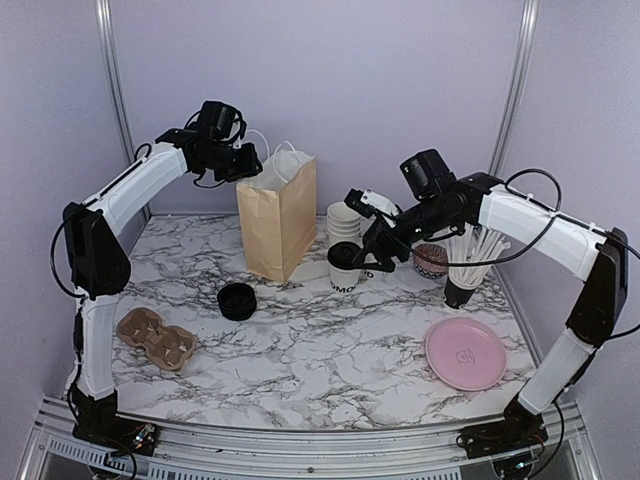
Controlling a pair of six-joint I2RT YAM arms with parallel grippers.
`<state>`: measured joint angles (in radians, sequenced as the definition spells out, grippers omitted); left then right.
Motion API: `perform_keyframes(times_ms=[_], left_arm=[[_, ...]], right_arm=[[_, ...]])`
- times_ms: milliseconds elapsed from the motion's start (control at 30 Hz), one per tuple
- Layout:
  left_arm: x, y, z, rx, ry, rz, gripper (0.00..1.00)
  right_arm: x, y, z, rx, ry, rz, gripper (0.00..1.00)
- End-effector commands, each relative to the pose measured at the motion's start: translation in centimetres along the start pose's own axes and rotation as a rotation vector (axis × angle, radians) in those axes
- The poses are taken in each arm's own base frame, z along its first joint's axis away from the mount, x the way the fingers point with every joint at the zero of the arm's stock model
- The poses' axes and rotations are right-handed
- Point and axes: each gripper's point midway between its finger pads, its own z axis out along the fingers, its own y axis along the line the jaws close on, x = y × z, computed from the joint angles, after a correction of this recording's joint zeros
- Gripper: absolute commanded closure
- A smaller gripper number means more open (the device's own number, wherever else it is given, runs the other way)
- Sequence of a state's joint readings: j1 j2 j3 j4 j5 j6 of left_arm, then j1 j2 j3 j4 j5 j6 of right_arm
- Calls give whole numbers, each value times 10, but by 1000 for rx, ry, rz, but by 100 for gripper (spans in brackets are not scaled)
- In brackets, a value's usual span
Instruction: Pack the takeout coffee
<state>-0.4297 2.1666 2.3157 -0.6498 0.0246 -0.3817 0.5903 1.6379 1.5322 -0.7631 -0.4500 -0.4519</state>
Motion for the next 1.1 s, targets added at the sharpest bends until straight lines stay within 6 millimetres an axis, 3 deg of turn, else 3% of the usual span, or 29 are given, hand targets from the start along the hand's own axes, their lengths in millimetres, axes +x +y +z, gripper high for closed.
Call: perform_keyframes(times_ms=[0, 267, 567, 767, 900, 1067], left_arm=[[-8, 1, -8, -17, -14, 23, 74], [-19, -4, -23, -3, -45, 22, 100], [-45, -24, -66, 45, -129, -1, 100], [-55, -63, -119, 97, -216, -14, 100], [-46, -85, -152, 112, -265, -68, 100], [-18, -108, -191, 118, -332, -178, 100]], right_arm=[[-2, -3, -4, 14, -8, 9, 13], [0, -4, 2, 2, -2, 12, 13], [0, -5, 0, 16, -1, 9, 13], [2, -5, -2, 28, -5, 3, 13], [3, -4, -3, 34, -5, 2, 13], [-4, -5, -17, 64, -27, -7, 13]])
